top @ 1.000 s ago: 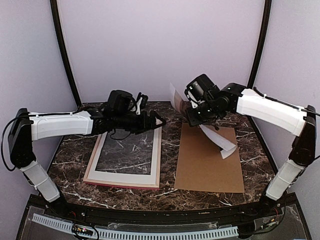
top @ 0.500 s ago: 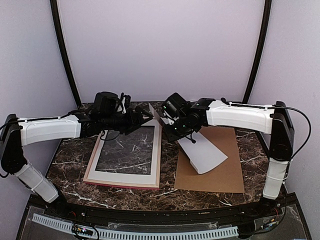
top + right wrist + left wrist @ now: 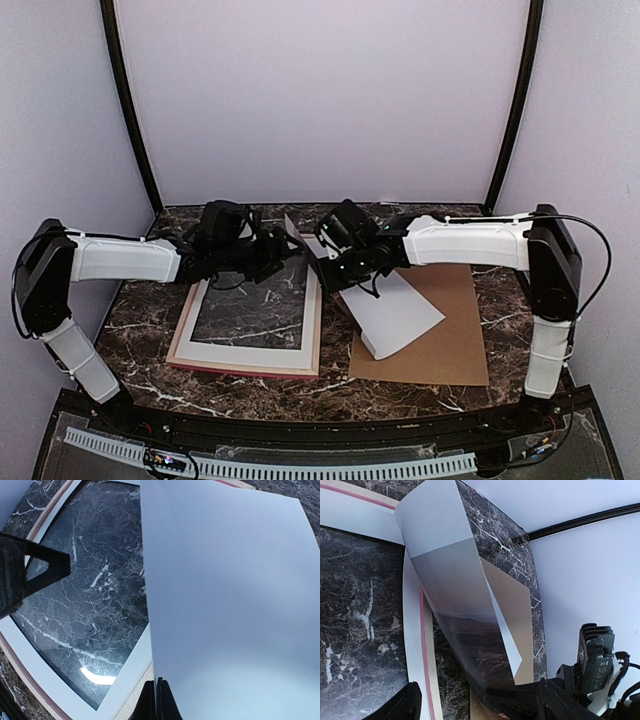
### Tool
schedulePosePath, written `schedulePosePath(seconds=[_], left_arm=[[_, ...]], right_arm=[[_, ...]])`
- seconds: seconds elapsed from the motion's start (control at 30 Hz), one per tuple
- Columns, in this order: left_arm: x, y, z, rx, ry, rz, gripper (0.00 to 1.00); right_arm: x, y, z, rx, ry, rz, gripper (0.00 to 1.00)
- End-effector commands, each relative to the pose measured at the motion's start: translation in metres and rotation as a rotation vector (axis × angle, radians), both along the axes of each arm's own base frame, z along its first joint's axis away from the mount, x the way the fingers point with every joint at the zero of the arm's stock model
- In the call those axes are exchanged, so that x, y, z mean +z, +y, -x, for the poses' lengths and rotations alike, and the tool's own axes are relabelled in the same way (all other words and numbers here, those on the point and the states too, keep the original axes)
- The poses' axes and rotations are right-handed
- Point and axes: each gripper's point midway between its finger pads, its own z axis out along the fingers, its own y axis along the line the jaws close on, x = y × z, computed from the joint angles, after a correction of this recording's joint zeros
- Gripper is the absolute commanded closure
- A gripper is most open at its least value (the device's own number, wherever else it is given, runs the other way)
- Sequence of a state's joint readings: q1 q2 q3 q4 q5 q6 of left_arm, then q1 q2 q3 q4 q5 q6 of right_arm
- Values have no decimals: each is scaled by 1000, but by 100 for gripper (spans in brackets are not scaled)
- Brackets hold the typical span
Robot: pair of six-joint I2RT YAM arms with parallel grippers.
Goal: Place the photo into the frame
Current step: Turn over the photo, then pass from the right arm to the left
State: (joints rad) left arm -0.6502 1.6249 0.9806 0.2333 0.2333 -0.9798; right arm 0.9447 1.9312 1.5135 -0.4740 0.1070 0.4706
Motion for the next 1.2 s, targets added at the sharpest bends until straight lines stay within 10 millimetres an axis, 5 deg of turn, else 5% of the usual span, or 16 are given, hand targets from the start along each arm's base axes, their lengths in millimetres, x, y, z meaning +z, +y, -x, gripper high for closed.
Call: schedulePosePath(seconds=[0.0, 0.33, 0.93, 1.17], left_arm=[[-3, -8, -5, -19, -5, 40, 18], [-37, -11, -12, 1, 51, 13, 19], [-51, -26, -19, -40, 78, 38, 20], [-57, -28, -22, -40, 89, 25, 30]], right_arm=[[-10, 17, 6, 18, 29, -75, 100], [-27, 22, 13, 27, 74, -100, 97], [-46, 33, 22, 56, 121, -101, 96], [-40, 42, 27, 77, 119, -118, 95]])
